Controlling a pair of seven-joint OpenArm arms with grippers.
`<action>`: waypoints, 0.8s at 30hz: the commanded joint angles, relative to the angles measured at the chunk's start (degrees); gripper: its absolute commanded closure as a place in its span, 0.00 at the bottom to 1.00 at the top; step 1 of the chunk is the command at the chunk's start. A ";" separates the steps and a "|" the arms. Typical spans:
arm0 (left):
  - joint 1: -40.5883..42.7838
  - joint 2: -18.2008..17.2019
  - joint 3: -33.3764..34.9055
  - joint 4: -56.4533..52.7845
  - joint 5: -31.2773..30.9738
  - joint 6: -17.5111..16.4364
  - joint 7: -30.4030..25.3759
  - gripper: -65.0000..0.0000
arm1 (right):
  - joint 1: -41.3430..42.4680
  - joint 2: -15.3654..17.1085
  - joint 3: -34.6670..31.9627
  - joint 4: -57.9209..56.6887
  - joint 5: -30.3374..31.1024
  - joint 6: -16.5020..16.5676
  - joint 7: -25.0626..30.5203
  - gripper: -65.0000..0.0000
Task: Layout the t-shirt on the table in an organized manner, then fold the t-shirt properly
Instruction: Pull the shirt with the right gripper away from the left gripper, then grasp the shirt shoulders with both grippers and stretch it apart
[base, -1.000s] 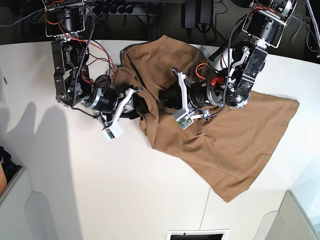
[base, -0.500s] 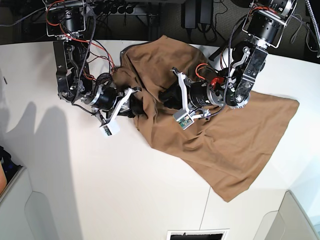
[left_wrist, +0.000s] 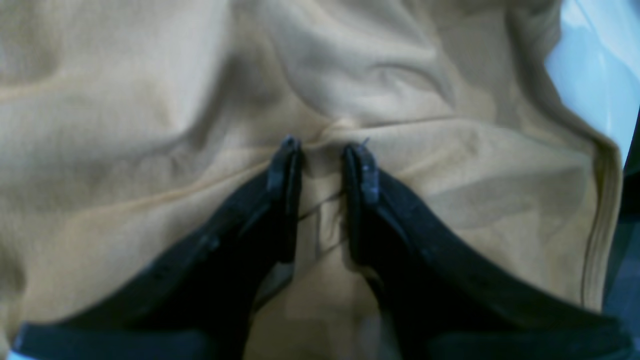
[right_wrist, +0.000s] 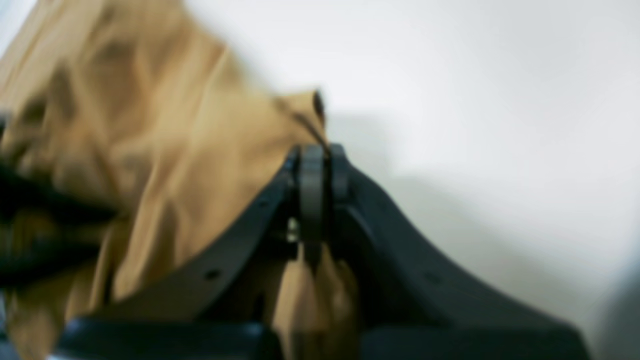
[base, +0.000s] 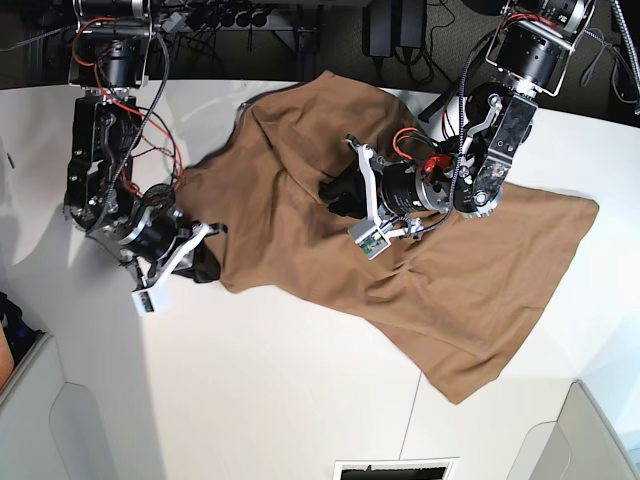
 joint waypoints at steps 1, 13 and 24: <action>-0.68 -0.33 -0.20 0.50 0.09 -0.04 0.70 0.73 | 2.12 1.01 1.03 1.20 1.03 0.22 1.53 1.00; -0.63 -0.26 -0.20 0.50 -2.71 -1.53 0.68 0.73 | 6.27 8.31 2.62 1.18 -0.81 -1.03 4.72 0.62; -0.63 -0.20 -0.20 0.52 -2.95 -1.53 1.18 0.73 | 5.84 7.58 2.62 1.14 -0.48 -2.56 4.24 0.47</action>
